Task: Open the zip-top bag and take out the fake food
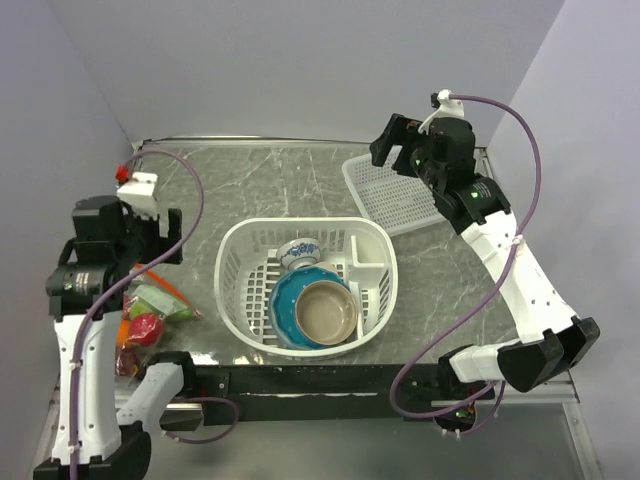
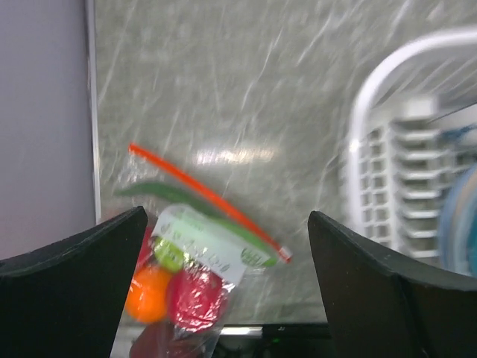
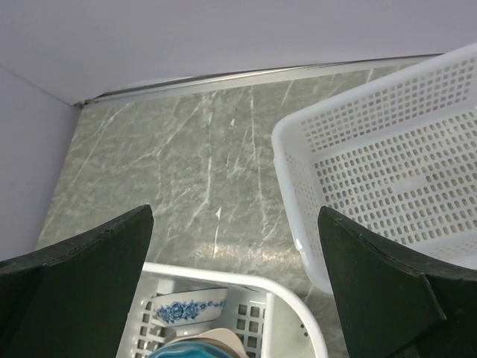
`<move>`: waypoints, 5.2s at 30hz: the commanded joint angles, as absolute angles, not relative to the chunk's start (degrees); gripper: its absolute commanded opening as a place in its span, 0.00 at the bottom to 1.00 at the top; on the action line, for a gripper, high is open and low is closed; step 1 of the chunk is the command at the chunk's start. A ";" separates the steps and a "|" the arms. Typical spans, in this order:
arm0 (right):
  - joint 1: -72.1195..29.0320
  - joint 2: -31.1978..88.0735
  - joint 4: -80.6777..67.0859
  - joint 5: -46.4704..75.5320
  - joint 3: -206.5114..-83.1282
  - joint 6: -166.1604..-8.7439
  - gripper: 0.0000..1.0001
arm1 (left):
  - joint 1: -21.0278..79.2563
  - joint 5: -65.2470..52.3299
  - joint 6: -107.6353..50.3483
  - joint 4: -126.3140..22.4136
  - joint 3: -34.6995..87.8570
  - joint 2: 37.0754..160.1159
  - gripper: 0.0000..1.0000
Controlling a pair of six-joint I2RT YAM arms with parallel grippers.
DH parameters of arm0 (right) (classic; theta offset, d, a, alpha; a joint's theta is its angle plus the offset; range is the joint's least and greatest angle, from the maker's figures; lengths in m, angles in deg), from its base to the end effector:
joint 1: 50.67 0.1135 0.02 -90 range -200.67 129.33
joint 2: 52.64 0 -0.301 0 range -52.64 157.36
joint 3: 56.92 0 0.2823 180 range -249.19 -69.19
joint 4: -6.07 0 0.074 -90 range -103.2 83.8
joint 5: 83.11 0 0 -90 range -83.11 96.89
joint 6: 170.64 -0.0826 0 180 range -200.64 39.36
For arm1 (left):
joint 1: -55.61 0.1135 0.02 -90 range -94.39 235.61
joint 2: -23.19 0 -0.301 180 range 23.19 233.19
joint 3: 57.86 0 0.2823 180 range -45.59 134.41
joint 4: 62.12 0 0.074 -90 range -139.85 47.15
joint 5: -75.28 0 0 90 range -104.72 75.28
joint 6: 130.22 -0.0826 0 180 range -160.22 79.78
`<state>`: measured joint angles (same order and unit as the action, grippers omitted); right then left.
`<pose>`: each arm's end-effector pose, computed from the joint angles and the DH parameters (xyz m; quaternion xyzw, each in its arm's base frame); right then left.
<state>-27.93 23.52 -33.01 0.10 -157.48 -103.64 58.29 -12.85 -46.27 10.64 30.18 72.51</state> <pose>0.3321 0.1286 0.4828 0.0380 0.7902 0.1938 0.5802 0.1737 0.0054 0.4307 0.0336 0.8824 0.0213 0.4688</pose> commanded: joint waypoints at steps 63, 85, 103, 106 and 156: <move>-28.17 75.67 -26.59 3.37 -184.14 -98.21 0.59 | 58.34 -25.10 -39.61 -5.29 44.94 113.37 0.01; -26.85 76.20 -30.81 5.56 -185.73 -98.13 0.51 | 58.43 -22.72 -44.00 -7.66 48.10 113.19 0.01; -20.53 88.24 -16.05 24.08 -207.41 -114.39 0.48 | 58.34 -18.85 -41.98 -9.77 47.58 114.51 0.01; -18.77 88.78 -12.89 27.97 -208.84 -114.21 0.67 | 58.34 -19.20 -41.54 -9.94 47.66 114.68 0.01; -3.39 85.17 -5.41 45.30 -196.89 -110.43 0.50 | 56.84 -15.16 -37.24 -7.66 46.87 110.82 0.01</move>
<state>-4.91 83.30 -6.04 43.95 -193.43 -109.65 57.02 -16.00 -38.46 -5.88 45.67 113.99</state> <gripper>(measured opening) 0.506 0.021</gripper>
